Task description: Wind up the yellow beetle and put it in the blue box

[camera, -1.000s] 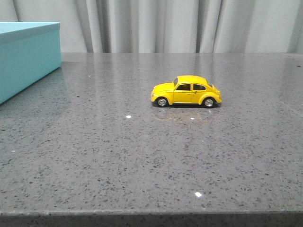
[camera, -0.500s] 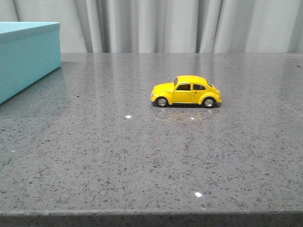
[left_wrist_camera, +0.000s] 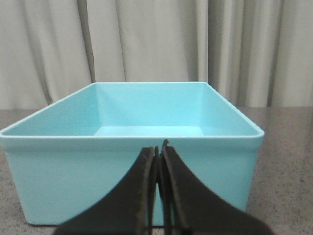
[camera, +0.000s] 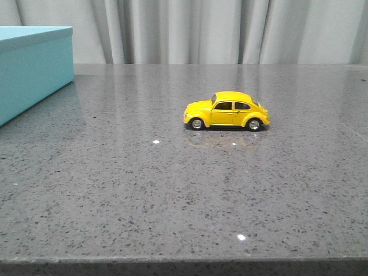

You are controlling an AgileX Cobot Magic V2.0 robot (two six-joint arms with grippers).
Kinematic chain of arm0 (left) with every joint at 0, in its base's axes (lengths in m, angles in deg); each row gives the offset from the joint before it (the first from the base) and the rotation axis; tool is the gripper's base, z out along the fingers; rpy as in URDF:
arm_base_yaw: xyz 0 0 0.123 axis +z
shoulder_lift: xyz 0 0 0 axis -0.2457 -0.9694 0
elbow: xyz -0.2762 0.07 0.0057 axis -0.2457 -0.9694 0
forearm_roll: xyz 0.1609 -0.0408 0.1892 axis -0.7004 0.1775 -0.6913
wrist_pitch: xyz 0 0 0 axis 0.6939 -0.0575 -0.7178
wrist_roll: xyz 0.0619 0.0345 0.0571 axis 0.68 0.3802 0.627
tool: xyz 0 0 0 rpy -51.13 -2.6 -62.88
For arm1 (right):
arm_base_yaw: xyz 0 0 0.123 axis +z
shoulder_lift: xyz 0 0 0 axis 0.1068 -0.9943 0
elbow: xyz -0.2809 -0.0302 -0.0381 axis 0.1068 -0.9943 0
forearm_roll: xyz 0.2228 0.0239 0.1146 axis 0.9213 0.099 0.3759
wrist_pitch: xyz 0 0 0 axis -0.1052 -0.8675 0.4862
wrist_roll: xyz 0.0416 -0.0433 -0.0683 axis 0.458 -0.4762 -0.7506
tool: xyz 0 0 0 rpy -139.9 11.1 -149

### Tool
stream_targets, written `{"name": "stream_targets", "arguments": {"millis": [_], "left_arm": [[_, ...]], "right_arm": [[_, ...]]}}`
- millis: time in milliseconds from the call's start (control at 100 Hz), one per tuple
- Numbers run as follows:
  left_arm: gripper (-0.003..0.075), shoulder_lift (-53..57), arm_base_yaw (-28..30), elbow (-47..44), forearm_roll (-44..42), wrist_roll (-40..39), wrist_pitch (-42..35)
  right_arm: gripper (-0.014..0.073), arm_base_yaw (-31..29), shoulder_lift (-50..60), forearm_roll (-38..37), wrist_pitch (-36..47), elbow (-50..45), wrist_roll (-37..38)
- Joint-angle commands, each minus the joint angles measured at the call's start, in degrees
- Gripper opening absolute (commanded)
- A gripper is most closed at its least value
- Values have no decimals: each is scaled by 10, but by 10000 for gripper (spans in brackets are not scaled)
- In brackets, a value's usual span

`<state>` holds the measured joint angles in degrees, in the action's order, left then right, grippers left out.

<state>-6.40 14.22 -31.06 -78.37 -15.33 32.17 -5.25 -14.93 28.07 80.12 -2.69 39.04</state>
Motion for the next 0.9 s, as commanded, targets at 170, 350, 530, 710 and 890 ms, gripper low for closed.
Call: {"name": "stream_targets", "arguments": {"millis": [170,350,530,710,890], "left_arm": [[-20,-48,-4,90,7,-4,54],[20,-101,-4,140,7,-4,58],[93,-156,-4,196,7,-4,93],[297,-210,-4,245,7,-4,108],[406,-254,-4,278,7,-4,108]], "right_arm": [[-61,-2,-17,21,-70,106,-1],[107,-2,-68,21,-154,178,-1],[196,-2,-123,21,-189,224,-2],[196,-2,-182,21,-219,273,-8],[218,-2,-254,21,-272,333,-12]]}}
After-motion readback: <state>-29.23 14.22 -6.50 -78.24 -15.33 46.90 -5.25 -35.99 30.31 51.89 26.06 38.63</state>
